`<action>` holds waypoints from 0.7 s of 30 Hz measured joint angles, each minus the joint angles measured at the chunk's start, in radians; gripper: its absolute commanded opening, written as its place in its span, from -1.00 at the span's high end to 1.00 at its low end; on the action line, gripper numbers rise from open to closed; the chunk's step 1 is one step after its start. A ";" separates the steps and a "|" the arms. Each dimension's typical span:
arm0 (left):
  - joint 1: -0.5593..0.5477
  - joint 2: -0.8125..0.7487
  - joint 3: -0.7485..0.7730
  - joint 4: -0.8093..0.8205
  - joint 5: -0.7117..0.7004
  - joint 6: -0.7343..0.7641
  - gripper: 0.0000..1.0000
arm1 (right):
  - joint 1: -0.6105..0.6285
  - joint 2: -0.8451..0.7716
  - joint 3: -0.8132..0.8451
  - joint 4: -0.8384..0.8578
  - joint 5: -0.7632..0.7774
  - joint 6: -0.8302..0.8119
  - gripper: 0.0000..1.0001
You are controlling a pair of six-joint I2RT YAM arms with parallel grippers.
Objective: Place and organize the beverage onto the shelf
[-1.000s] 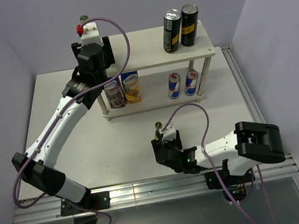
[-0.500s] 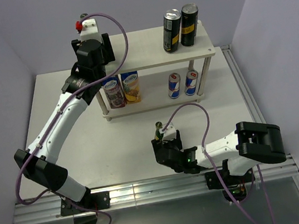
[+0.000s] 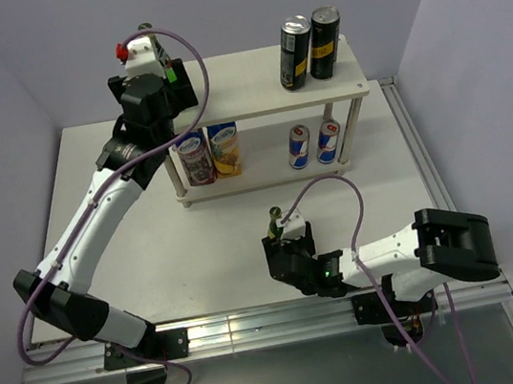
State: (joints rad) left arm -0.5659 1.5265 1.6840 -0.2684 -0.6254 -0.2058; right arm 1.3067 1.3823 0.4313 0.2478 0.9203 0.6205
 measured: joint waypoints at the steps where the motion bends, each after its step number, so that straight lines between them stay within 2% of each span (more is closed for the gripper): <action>1: 0.000 -0.016 -0.007 -0.004 0.000 -0.007 -0.99 | 0.000 -0.010 0.000 -0.007 0.000 0.000 1.00; 4: -0.003 -0.069 -0.030 -0.030 0.008 -0.031 -0.99 | 0.002 -0.058 0.009 -0.050 0.002 -0.001 1.00; 9: -0.023 -0.193 -0.071 -0.114 0.010 -0.087 -0.99 | 0.026 -0.193 0.100 -0.215 0.015 -0.010 1.00; 12: -0.036 -0.280 -0.098 -0.166 0.015 -0.115 -0.99 | 0.060 -0.273 0.218 -0.291 0.040 -0.053 1.00; 16: -0.039 -0.382 -0.129 -0.212 0.032 -0.127 -0.99 | 0.092 -0.333 0.389 -0.307 0.063 -0.144 1.00; 21: -0.039 -0.476 -0.190 -0.226 0.037 -0.114 -0.99 | 0.082 -0.305 0.608 -0.294 0.068 -0.327 1.00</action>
State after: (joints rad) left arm -0.6048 1.0500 1.4940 -0.4942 -0.5884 -0.3202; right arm 1.3888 1.0775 1.0397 -0.0467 0.9886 0.2939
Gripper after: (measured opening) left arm 0.994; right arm 0.782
